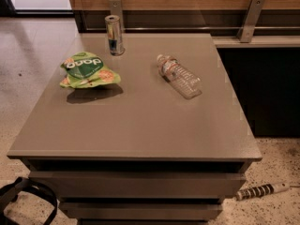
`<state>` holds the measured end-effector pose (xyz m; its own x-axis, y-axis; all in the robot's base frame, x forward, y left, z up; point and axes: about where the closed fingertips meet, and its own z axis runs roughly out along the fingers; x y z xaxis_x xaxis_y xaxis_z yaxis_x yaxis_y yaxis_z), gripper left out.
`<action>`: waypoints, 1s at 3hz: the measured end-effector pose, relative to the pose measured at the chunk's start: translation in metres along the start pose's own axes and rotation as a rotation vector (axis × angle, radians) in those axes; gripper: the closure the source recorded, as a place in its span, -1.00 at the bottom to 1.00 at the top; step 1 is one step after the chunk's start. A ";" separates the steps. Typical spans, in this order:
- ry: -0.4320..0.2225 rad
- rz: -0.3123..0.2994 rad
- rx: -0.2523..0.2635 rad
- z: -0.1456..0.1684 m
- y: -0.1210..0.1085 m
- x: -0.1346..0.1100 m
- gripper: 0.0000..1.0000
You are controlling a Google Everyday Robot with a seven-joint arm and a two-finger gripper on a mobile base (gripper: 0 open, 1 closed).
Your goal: Place water bottle upright
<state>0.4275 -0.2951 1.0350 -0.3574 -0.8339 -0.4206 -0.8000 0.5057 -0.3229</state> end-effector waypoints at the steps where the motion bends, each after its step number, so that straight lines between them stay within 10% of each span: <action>1: 0.000 0.000 0.000 0.000 0.000 0.000 -1.00; 3: 0.068 0.113 -0.047 0.033 -0.051 -0.042 -1.00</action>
Offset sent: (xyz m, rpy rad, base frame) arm 0.0801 0.0102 0.0053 -0.0035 0.1462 -0.0621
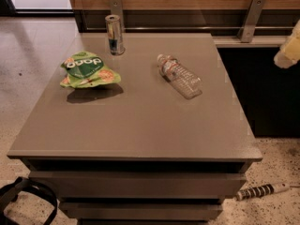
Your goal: Place water bottle upright
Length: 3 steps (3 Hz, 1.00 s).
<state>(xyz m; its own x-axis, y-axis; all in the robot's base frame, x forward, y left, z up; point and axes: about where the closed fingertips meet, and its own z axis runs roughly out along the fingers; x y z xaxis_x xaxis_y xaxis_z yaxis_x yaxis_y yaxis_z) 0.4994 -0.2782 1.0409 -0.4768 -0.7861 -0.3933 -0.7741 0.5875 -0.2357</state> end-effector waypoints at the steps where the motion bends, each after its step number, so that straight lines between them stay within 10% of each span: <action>1: 0.056 0.106 0.001 0.017 -0.011 -0.027 -1.00; 3: 0.194 0.249 0.021 0.069 -0.002 -0.075 -1.00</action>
Offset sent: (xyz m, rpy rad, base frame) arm 0.0587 0.0718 -0.0286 -0.1302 0.2401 -0.3769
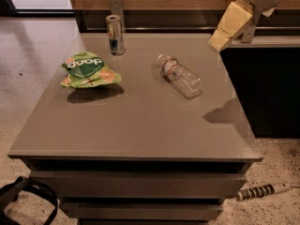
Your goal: Place water bottle upright
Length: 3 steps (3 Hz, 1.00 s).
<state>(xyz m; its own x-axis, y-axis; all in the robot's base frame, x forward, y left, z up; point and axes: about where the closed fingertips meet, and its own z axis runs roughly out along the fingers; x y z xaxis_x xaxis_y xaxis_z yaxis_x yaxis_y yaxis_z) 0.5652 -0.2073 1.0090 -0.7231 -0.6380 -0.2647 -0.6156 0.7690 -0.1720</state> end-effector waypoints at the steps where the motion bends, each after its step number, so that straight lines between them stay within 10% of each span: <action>1: -0.002 0.026 -0.036 0.027 0.013 -0.011 -1.00; 3: -0.021 0.058 -0.069 0.046 0.009 -0.017 -1.00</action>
Offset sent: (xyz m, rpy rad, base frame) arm 0.0230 0.0112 -0.0562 0.1205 0.0814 -0.0649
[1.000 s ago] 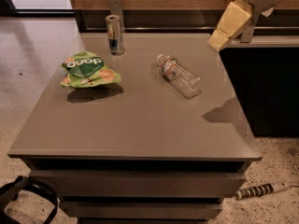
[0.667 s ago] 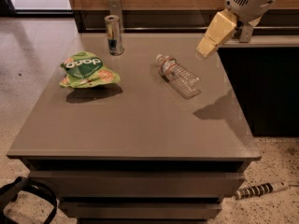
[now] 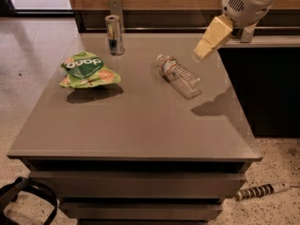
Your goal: Place water bottle upright
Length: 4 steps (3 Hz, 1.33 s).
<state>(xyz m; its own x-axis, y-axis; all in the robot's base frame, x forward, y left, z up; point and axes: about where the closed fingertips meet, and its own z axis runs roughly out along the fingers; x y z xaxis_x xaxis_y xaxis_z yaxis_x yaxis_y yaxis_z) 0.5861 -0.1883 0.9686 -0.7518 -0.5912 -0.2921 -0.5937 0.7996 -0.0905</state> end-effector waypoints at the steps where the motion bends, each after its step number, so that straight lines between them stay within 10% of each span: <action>1: 0.020 -0.012 -0.002 0.012 0.008 -0.017 -1.00; 4: 0.174 0.053 0.020 0.087 0.035 -0.052 -1.00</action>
Offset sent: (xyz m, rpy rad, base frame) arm 0.0349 0.0778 -0.0566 -0.0929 0.1554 -0.0169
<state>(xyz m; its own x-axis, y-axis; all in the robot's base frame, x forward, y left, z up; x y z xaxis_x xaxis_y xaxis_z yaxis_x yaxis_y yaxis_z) 0.6296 -0.1206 0.8982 -0.8212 -0.5560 -0.1281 -0.5472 0.8311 -0.0991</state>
